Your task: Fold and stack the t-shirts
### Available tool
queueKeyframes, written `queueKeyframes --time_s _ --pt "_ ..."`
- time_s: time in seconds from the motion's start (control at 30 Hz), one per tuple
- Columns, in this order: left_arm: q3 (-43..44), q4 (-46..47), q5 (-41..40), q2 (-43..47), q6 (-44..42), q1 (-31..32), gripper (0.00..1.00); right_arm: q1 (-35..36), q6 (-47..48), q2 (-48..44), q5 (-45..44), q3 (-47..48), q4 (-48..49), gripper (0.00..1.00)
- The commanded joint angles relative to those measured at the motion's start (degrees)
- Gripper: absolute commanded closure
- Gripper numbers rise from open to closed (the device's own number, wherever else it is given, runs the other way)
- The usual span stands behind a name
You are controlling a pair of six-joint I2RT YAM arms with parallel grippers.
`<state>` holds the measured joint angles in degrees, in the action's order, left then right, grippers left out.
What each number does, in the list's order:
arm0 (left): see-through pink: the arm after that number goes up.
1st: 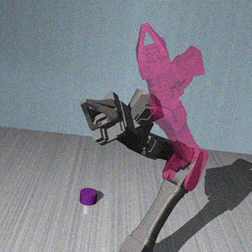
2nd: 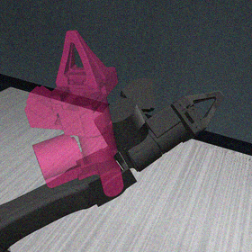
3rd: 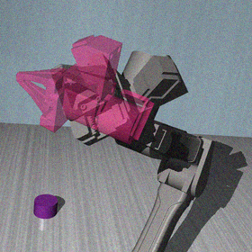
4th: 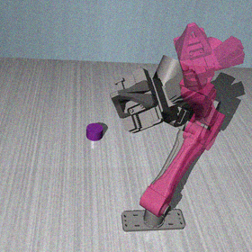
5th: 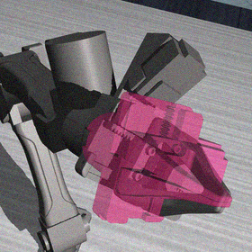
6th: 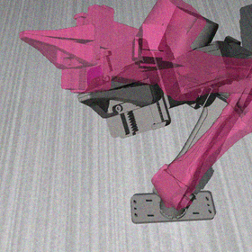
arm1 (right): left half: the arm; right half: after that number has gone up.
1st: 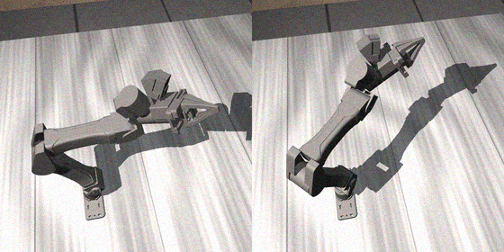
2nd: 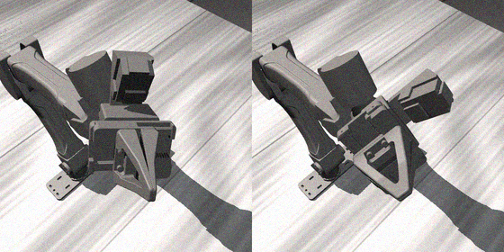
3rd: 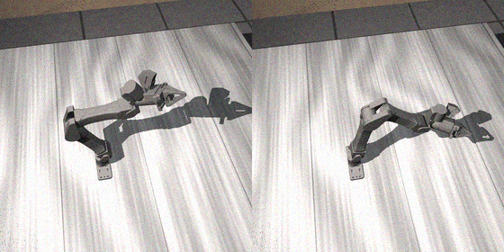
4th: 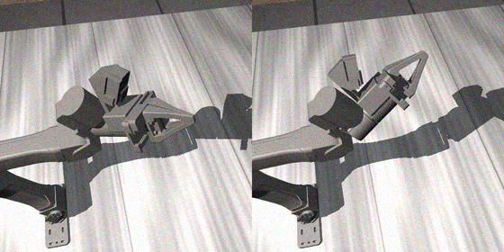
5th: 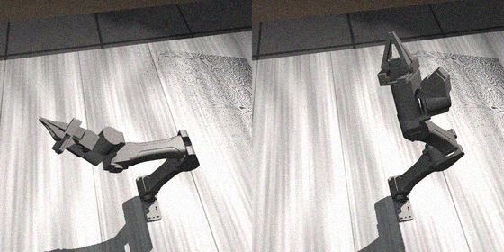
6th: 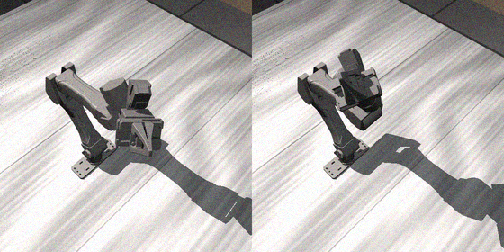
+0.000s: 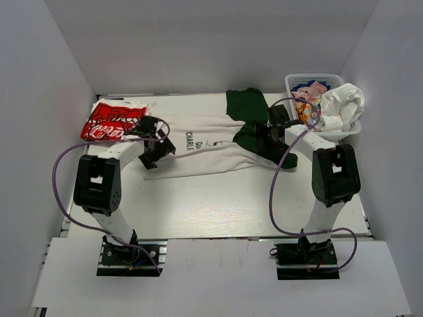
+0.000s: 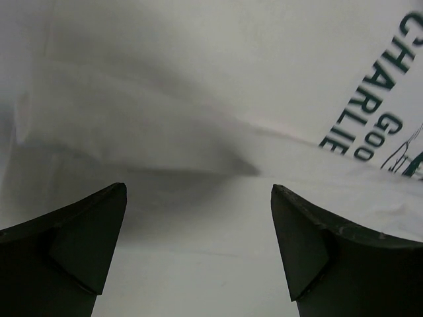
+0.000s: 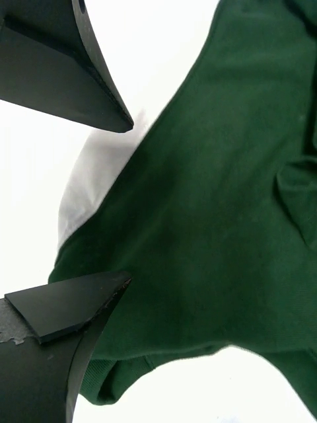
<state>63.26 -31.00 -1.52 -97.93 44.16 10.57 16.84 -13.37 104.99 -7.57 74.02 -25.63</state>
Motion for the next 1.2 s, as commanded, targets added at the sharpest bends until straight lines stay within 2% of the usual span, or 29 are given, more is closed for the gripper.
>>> queueKeyframes --time_s 0.0,0.13,0.23,0.27,0.37,0.47,0.63,0.7,0.9,1.17 --pt "5.8 4.1 -3.2 -3.8 0.9 -0.1 0.0 -1.3 -1.3 -1.5 2.4 -0.6 3.7 0.1" --pt "13.1 2.5 -6.0 -10.8 2.5 -1.6 0.0 -2.5 -0.6 -2.3 2.1 -1.9 3.9 0.1" --pt "20.9 -3.2 -14.1 -15.2 4.8 -2.4 0.0 -3.2 1.1 -3.6 1.5 -3.3 4.6 0.1" --pt "24.3 -4.6 -14.1 -16.5 5.3 -2.4 0.0 -3.3 1.6 -4.7 1.2 -4.1 4.9 0.1" --pt "25.9 -6.1 -13.3 -15.9 4.8 -2.4 0.0 -3.4 3.6 -5.0 1.4 -4.4 5.4 0.1" --pt "22.7 -6.1 -12.7 -12.0 4.1 -0.9 0.0 -3.6 3.6 -3.8 2.7 -4.4 6.2 0.1" --pt "10.5 0.8 -4.1 -4.6 1.5 0.1 0.0 -5.6 2.1 0.7 3.3 -3.5 8.1 0.1" --pt "8.6 0.8 -2.4 -3.5 0.8 0.8 0.0 -6.6 1.2 4.6 4.4 -0.9 6.9 0.1" --pt "1.5 0.8 -2.9 -3.5 0.1 2.4 0.0 -10.6 -1.5 13.5 7.0 6.7 4.8 0.1" --pt "-0.3 -3.4 -6.4 -11.5 0.1 2.4 0.0 -12.4 -2.6 13.4 6.6 4.5 5.0 0.1"
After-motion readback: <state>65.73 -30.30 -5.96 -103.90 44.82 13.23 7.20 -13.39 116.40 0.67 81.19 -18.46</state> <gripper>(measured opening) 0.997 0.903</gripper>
